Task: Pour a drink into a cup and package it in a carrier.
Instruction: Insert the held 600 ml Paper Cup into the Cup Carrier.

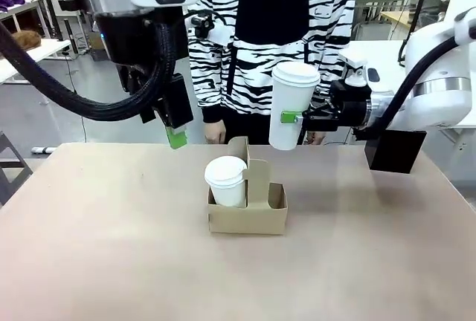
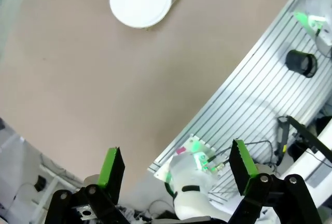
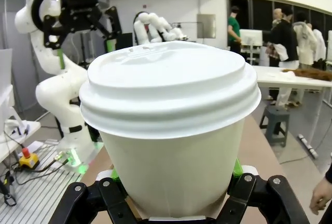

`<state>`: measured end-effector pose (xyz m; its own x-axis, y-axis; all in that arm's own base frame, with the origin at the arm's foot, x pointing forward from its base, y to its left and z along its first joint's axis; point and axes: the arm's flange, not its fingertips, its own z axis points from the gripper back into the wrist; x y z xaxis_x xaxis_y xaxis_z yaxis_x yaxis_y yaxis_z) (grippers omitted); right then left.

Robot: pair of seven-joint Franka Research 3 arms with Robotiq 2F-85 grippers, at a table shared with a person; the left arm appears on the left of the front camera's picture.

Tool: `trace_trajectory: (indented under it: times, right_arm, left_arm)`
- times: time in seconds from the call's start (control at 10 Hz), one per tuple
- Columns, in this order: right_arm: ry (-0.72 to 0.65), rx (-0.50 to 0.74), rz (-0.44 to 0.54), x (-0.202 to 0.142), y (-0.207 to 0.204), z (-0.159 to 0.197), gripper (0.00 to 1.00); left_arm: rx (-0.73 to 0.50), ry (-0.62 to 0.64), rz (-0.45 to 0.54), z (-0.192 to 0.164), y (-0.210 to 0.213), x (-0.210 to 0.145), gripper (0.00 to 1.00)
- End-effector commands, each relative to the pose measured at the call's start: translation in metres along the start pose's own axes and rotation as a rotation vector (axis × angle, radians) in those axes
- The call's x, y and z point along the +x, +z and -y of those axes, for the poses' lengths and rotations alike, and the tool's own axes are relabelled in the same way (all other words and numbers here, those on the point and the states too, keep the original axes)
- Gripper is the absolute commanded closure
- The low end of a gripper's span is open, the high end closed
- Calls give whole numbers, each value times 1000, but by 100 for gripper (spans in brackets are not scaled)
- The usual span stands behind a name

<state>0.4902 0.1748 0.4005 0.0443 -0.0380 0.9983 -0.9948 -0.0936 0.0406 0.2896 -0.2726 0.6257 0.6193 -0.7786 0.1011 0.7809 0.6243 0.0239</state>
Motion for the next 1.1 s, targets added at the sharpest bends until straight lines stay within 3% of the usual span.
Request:
trace_trajectory:
  times: [0.0,0.2,0.4,0.6,0.9,1.0]
  right_arm:
    - [-45,122,2,-13,-9,13,19]
    - [-39,205,6,-25,-21,13,19]
    - [-39,268,17,-38,-28,19,19]
    - [-53,292,-1,-53,-36,25,19]
    - [-79,324,-12,-76,-46,33,19]
    - [-112,347,-14,-82,-48,30,19]
  left_arm:
    - [15,-13,76,-29,-6,-46,0]
    - [26,-96,134,-51,-16,-98,0]
    - [74,-310,190,-74,-42,-129,0]
    - [33,-335,251,-90,-62,-150,0]
    - [48,-243,318,-98,-71,-159,0]
    - [47,-300,252,-98,-70,-157,0]
